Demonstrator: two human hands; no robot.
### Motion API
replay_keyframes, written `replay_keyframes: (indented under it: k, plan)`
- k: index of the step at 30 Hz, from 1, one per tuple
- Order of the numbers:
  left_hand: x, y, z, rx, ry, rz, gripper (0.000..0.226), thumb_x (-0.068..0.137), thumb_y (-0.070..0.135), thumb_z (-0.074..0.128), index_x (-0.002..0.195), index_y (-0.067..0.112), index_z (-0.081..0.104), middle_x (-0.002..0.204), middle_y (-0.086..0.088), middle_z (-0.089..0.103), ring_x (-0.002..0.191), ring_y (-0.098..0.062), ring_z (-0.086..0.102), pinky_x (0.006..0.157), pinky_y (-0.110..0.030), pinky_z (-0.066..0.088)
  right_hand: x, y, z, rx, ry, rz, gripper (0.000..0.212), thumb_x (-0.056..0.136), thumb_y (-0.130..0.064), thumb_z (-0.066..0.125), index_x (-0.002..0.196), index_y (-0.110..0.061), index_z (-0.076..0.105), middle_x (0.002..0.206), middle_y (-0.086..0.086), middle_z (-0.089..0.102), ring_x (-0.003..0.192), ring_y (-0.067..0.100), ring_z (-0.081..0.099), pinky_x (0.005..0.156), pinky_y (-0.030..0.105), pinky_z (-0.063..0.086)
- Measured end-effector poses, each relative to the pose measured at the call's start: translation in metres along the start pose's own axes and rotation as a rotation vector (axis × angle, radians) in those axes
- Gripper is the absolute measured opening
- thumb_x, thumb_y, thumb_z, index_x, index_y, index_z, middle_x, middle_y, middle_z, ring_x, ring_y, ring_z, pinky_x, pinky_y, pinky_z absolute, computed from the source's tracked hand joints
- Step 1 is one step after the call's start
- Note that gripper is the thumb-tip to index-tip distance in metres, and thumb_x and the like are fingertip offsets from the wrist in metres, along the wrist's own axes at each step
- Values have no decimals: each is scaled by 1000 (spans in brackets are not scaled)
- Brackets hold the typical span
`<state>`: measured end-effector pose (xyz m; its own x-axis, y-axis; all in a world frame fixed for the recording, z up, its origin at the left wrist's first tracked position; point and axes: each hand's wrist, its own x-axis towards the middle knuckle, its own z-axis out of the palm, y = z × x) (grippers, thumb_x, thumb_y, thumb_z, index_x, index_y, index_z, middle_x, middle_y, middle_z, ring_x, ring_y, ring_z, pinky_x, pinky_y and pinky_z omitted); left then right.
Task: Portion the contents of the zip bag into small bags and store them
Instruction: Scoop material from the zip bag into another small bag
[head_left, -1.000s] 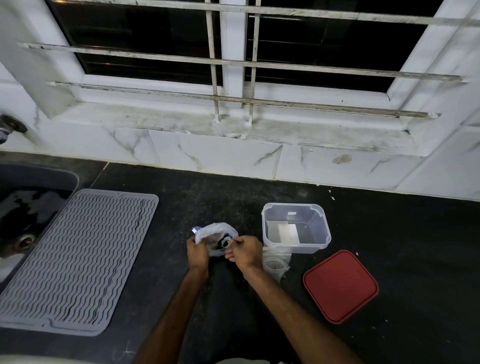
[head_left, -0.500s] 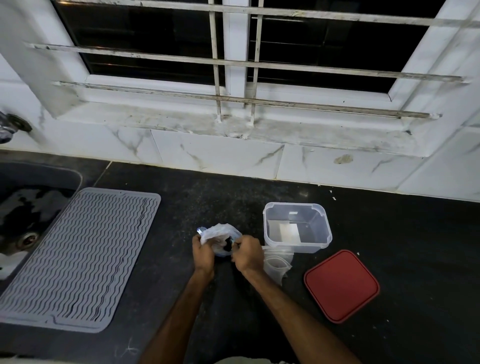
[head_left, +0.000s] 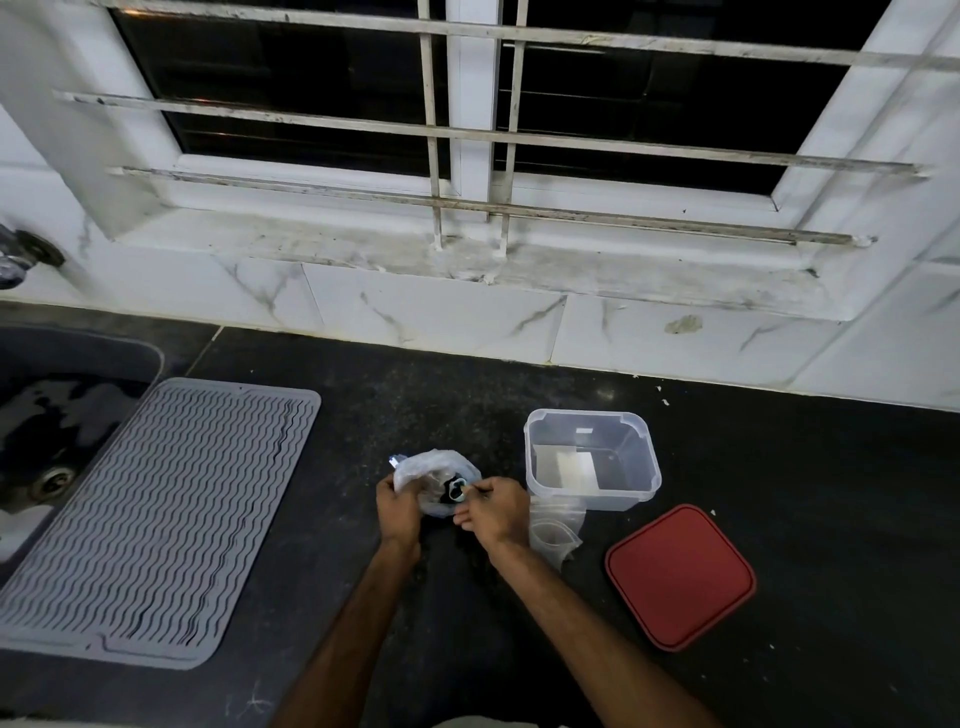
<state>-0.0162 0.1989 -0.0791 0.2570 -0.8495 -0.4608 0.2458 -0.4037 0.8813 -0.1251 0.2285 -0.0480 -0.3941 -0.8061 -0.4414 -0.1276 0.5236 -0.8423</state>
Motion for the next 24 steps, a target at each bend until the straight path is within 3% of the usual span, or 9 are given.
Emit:
replay_keyframes:
  k: [2, 5, 6, 10, 13, 16, 18, 20, 24]
  plan:
    - [2, -2, -2, 8, -27, -11, 5, 87, 10, 64, 92, 10, 66, 95, -20, 71, 90, -36, 68, 81, -49, 55, -2, 0, -8, 47, -17, 33, 12, 94, -8, 58, 95, -2, 69, 71, 16, 74, 58, 21, 71, 63, 37, 62]
    - [11, -5, -12, 4, -40, -21, 48, 72, 26, 74, 111, 0, 63, 107, -25, 69, 99, -41, 67, 84, -53, 56, -3, -1, -16, 69, -41, 50, 11, 95, -10, 59, 99, -3, 67, 72, 13, 74, 56, 15, 70, 57, 26, 60]
    - [12, -4, -14, 17, -51, -26, 51, 72, 26, 73, 114, -1, 61, 110, -26, 68, 100, -41, 67, 84, -52, 56, -3, -2, -17, 61, -38, 54, 11, 95, -10, 60, 99, -3, 67, 73, 13, 74, 57, 15, 71, 56, 25, 60]
    - [-2, 3, -9, 37, -72, -42, 21, 97, 19, 54, 113, 10, 62, 102, -13, 70, 93, -31, 68, 78, -47, 58, -1, 0, -18, -48, -33, 23, 11, 94, -13, 61, 94, -5, 69, 71, 10, 74, 62, 19, 73, 62, 31, 62]
    - [-10, 4, -4, 68, -106, -30, 22, 101, 22, 47, 113, 16, 64, 102, -11, 71, 94, -29, 69, 79, -44, 59, 3, 6, -15, -414, 34, -162, 12, 91, -19, 60, 88, -12, 69, 78, 7, 73, 73, 23, 72, 74, 38, 59]
    - [-10, 1, -1, 94, -95, 16, 24, 101, 18, 45, 101, 23, 69, 100, -11, 73, 96, -30, 70, 86, -49, 57, -1, 0, -14, -652, 51, -259, 18, 94, -20, 56, 100, -10, 70, 100, 9, 71, 96, 27, 67, 82, 35, 51]
    - [-10, 0, 0, 112, -62, 19, 28, 102, 19, 43, 95, 27, 69, 96, -8, 74, 95, -30, 70, 89, -51, 56, -1, -2, -13, -646, 50, -272, 18, 94, -19, 56, 100, -9, 70, 101, 9, 71, 96, 27, 68, 82, 35, 52]
    - [-9, -1, -2, 103, -70, 14, 26, 102, 20, 44, 100, 26, 70, 99, -8, 74, 96, -28, 70, 90, -49, 56, 4, 2, -10, -559, 53, -234, 14, 91, -19, 59, 93, -11, 70, 90, 9, 73, 85, 26, 70, 79, 37, 57]
    - [-7, 3, -5, 76, -83, -47, 22, 100, 15, 49, 112, 10, 67, 103, -15, 71, 97, -31, 69, 83, -45, 58, 10, 8, -11, -405, 38, -197, 12, 89, -20, 61, 85, -13, 70, 72, 5, 73, 67, 19, 71, 72, 38, 59]
